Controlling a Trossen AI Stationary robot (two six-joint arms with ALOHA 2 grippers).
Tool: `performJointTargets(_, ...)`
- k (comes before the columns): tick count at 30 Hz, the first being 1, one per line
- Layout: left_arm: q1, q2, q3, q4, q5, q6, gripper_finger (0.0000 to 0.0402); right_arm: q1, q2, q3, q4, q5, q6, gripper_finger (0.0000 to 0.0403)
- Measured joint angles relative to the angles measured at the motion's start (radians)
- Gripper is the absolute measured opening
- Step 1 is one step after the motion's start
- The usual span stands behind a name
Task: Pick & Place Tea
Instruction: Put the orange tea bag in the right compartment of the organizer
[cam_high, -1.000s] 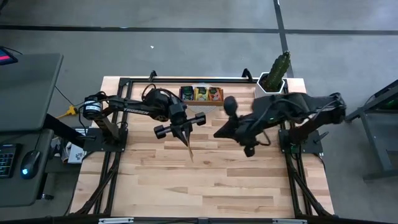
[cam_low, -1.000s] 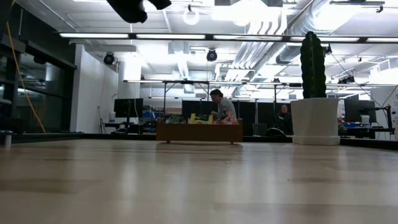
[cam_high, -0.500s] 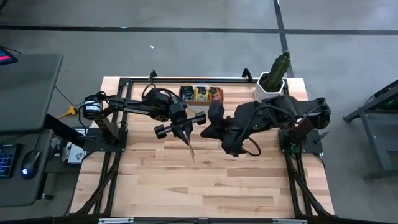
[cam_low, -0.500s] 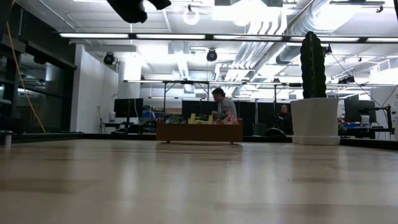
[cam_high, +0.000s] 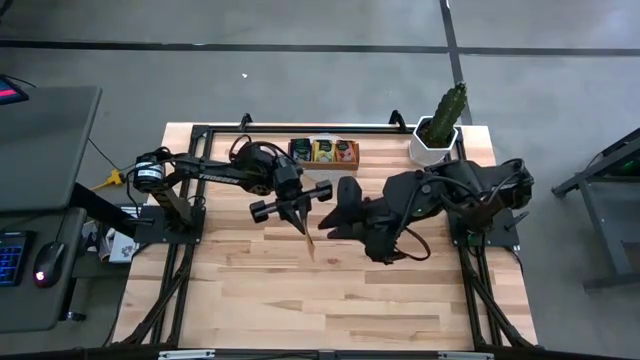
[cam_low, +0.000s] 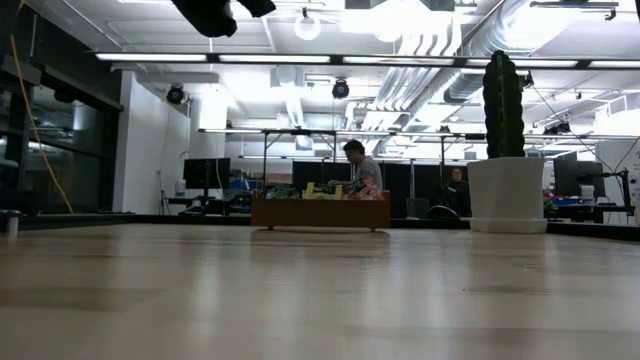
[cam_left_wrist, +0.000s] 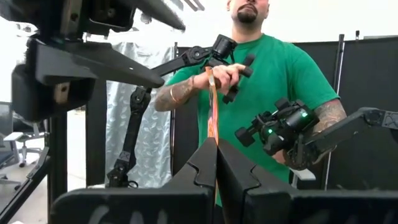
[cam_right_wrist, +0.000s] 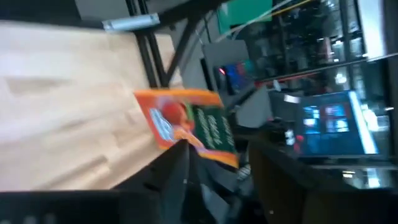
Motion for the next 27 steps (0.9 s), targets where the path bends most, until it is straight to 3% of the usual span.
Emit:
performJointTargets(4, -0.005, 0.000, 0.000, 0.000, 0.007, 0.000, 0.0000, 0.007, 0.000, 0.000, 0.034, 0.084, -0.092, 0.0208)
performJointTargets(7, -0.009, 0.000, 0.000, 0.000, 0.009, 0.000, 0.0000, 0.007, 0.000, 0.000, 0.034, 0.080, -0.138, 0.0220)
performJointTargets(27, -0.040, 0.000, -0.001, -0.043, 0.015, 0.036, 0.0000, 0.019, 0.075, 0.000, 0.106, 0.050, -0.266, 0.0210)
